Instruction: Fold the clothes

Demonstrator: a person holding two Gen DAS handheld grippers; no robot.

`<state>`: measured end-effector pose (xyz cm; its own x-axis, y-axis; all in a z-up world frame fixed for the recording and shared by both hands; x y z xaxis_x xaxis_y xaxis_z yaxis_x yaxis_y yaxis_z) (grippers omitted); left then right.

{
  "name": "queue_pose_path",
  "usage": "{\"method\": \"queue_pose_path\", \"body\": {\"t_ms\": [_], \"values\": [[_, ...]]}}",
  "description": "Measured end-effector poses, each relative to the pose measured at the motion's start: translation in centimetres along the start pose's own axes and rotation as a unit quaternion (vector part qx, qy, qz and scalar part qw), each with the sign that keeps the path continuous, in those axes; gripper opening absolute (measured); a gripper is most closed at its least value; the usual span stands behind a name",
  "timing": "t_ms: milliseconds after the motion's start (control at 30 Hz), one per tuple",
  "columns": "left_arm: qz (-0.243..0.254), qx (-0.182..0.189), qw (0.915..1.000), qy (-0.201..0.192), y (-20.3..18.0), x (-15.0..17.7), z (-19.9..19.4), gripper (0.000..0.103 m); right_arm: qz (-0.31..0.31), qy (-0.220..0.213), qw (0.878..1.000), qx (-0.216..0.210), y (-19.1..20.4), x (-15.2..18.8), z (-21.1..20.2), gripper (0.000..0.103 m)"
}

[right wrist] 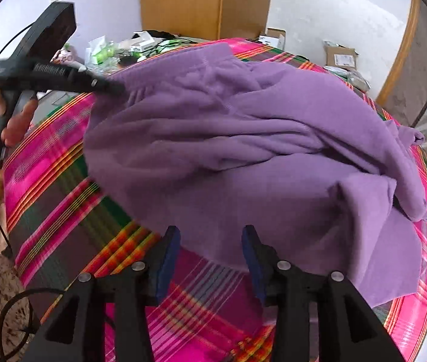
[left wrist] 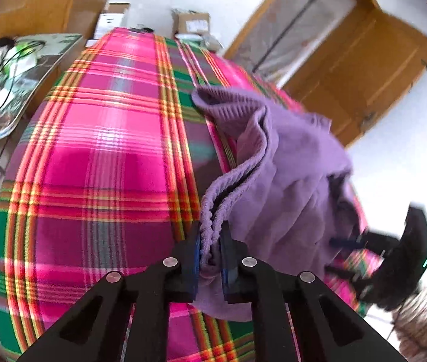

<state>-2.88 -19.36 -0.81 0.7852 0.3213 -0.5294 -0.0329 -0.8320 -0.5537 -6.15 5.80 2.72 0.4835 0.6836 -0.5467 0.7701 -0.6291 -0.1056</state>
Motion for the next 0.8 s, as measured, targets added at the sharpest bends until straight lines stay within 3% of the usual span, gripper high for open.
{"method": "queue_pose_path", "body": {"t_ms": [233,400,467,567,800], "values": [[-0.048,0.007,0.9984,-0.028,0.7,0.7,-1.7,0.010,-0.017,-0.008,0.999,0.029,0.3,0.9,0.4,0.051],[-0.064,0.009,0.9969,-0.044,0.8,1.3,-2.4,0.010,-0.004,-0.021,0.999,0.031,-0.1,0.9,0.8,0.050],[-0.077,0.011,0.9958,-0.050,1.3,1.7,-2.9,0.010,0.005,-0.024,0.999,0.023,-0.3,0.9,1.0,0.037],[-0.094,0.011,0.9939,-0.056,1.8,2.3,-3.4,0.010,0.016,-0.027,0.999,0.022,-0.5,0.9,1.0,0.006],[-0.112,0.021,0.9913,-0.066,1.6,4.1,-4.9,0.010,0.031,-0.042,0.998,0.023,-0.9,1.0,-2.0,0.003]]}}
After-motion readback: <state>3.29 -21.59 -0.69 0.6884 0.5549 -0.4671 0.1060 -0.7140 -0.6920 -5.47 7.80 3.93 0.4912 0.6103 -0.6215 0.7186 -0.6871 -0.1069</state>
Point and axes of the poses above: each gripper's, at about its wrist camera, not at the fingertips, and z roughly the way its jaws point, y to its left, x to its underside, the point moved 2 cm from there along z, roughly the way its jaws point, and after that the axes turned 4 degrees about x, right-handed, at the moved point
